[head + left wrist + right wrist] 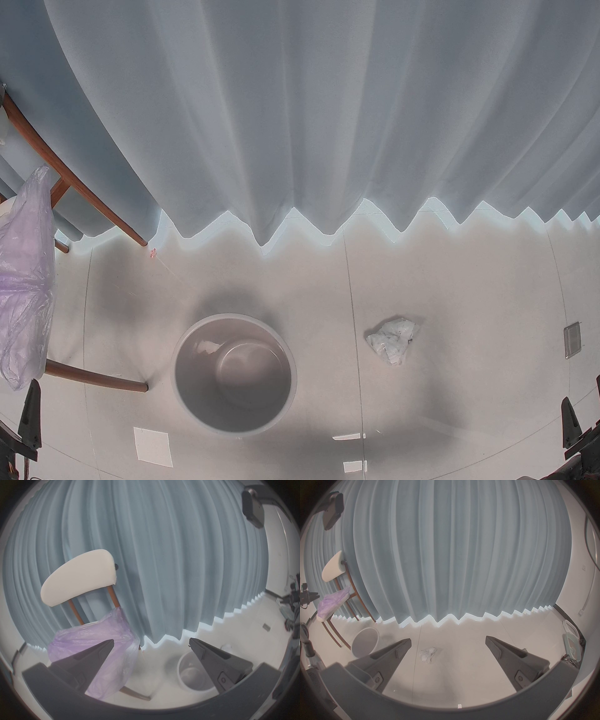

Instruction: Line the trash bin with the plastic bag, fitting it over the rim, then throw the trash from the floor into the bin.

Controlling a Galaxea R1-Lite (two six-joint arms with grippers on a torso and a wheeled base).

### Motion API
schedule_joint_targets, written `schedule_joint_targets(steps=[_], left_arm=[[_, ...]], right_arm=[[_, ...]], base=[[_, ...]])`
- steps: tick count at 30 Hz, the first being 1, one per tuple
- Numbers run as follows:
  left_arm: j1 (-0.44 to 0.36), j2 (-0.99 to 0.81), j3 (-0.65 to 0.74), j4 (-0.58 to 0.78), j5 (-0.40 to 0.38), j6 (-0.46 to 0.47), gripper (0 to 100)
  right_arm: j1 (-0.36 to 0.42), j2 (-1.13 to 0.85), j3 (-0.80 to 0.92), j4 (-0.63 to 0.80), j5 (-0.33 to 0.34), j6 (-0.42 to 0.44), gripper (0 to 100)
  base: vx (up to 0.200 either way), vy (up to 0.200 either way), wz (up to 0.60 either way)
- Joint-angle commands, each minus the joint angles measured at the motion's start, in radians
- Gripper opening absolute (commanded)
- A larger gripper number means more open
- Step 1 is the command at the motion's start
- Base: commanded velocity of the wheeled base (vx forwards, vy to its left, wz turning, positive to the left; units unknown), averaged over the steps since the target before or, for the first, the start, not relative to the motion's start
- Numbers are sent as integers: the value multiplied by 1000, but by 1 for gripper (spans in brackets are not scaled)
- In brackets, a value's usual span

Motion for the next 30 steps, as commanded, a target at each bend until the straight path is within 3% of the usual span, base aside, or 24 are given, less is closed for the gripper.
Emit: schedule_joint_targets(steps=[1, 8, 12, 16, 19, 26, 30], left_arm=[[6, -69, -152, 193, -10, 170, 100], [41, -33, -186, 227, -1, 263, 100], [164, 2, -195, 242, -3, 361, 100], [256, 19, -189, 276, -27, 383, 100], [268, 36, -196, 311, -29, 423, 100], [270, 94, -192, 345, 62, 544, 100], [270, 157, -195, 334, 95, 561, 100]], right_arm=[[0, -17, 18, 0, 0, 0, 100], [0, -17, 18, 0, 0, 0, 100], [0, -17, 18, 0, 0, 0, 100], [0, -17, 18, 0, 0, 0, 100], [0, -17, 18, 0, 0, 0, 100], [0, -17, 18, 0, 0, 0, 100], [0, -17, 18, 0, 0, 0, 100]], base=[[0, 0, 0], [0, 0, 0], [0, 0, 0], [0, 0, 0], [0, 0, 0], [0, 0, 0], [0, 0, 0]])
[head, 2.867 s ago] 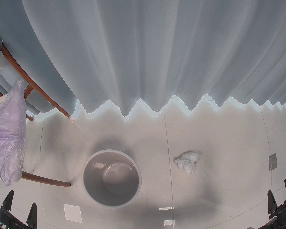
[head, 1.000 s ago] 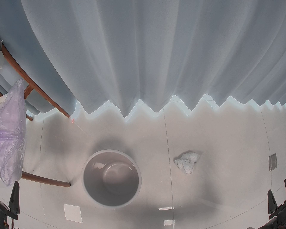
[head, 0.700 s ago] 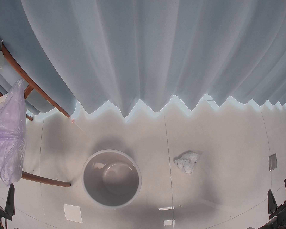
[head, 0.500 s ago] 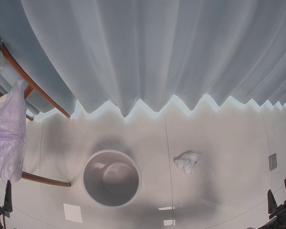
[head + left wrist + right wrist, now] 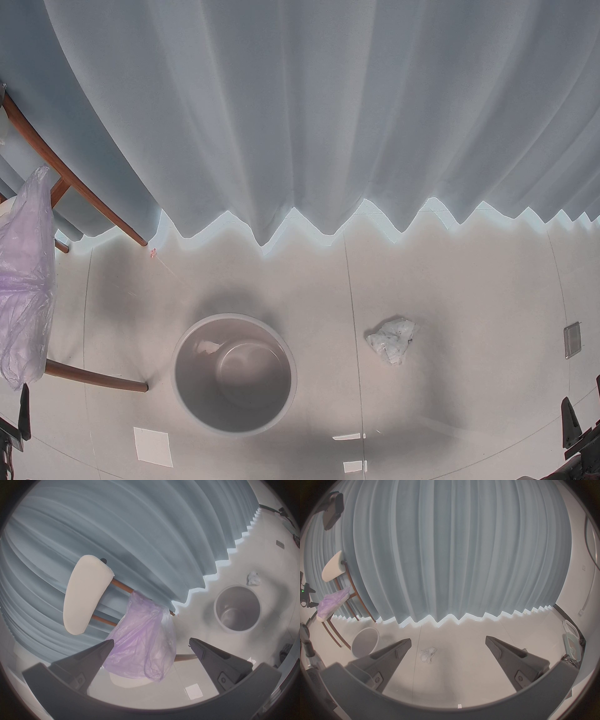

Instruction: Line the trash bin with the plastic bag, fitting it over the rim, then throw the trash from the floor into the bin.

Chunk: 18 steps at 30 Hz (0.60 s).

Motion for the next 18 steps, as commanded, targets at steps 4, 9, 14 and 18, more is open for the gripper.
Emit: schedule_joint_targets(steps=[4, 9, 14, 18], left_arm=[[2, 144, -5, -33, 37, 8, 100], [0, 227, 0, -82, 74, 8, 100], [-4, 313, 4, -135, 97, 9, 100], [-3, 379, -3, -164, 100, 37, 100]], right_arm=[[0, -17, 18, 0, 0, 0, 100], [0, -17, 18, 0, 0, 0, 100], [0, -17, 18, 0, 0, 0, 100], [0, -17, 18, 0, 0, 0, 100]], base=[[0, 0, 0], [0, 0, 0], [0, 0, 0], [0, 0, 0]])
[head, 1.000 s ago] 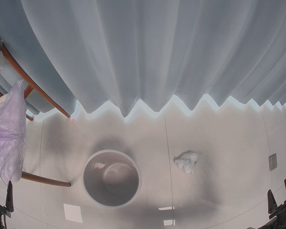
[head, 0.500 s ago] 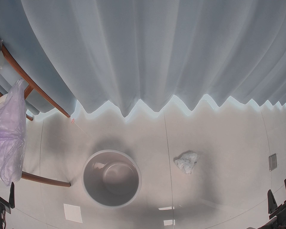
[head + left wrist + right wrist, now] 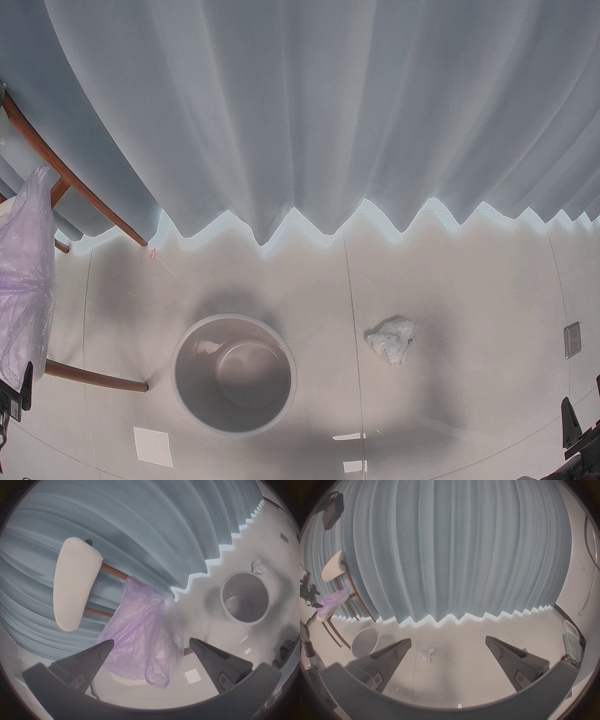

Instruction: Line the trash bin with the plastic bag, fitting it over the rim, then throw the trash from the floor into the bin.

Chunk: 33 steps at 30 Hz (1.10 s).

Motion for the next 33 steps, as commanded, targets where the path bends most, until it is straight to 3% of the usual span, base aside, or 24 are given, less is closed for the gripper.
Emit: schedule_joint_targets(steps=[1, 10, 18, 27, 33], left_arm=[[0, 120, -6, -36, 5, 25, 100], [-7, 301, 5, -225, 7, 79, 100], [-90, 401, 10, -276, 8, 76, 100], [-86, 489, 8, -355, 24, 76, 100], [-89, 555, -15, -412, 80, 76, 100]], right_arm=[[0, -17, 18, 0, 0, 0, 100], [0, -17, 18, 0, 0, 0, 100], [0, -17, 18, 0, 0, 0, 100], [0, -17, 18, 0, 0, 0, 100], [0, -17, 18, 0, 0, 0, 100]], base=[[0, 0, 0], [0, 0, 0], [0, 0, 0], [0, 0, 0], [0, 0, 0]])
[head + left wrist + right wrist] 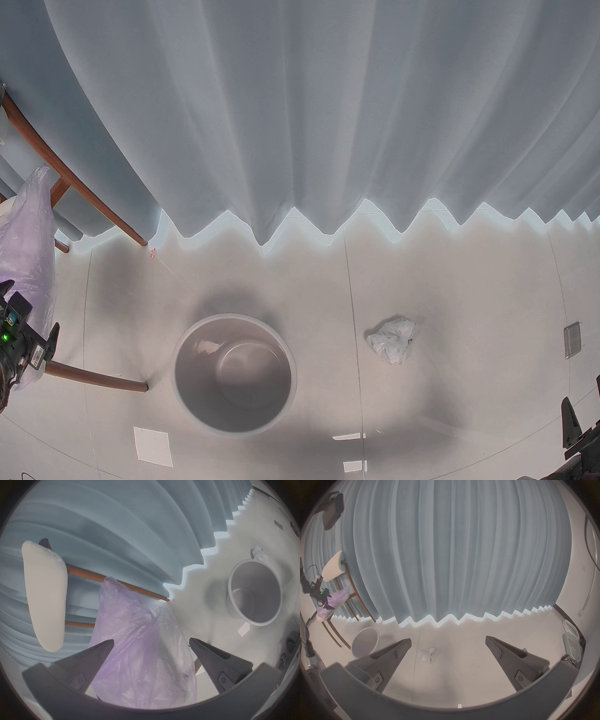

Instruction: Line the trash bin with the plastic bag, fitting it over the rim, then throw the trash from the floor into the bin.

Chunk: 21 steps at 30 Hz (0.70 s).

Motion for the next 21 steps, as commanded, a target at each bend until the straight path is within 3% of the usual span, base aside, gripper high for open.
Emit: schedule_joint_targets(steps=[1, 21], left_arm=[[-3, 73, -24, -6, 16, 0, 100], [5, 128, -66, -40, 65, -3, 100]], right_arm=[[0, -17, 18, 0, 0, 0, 100], [0, -17, 18, 0, 0, 0, 100]], base=[[0, 0, 0], [0, 0, 0]])
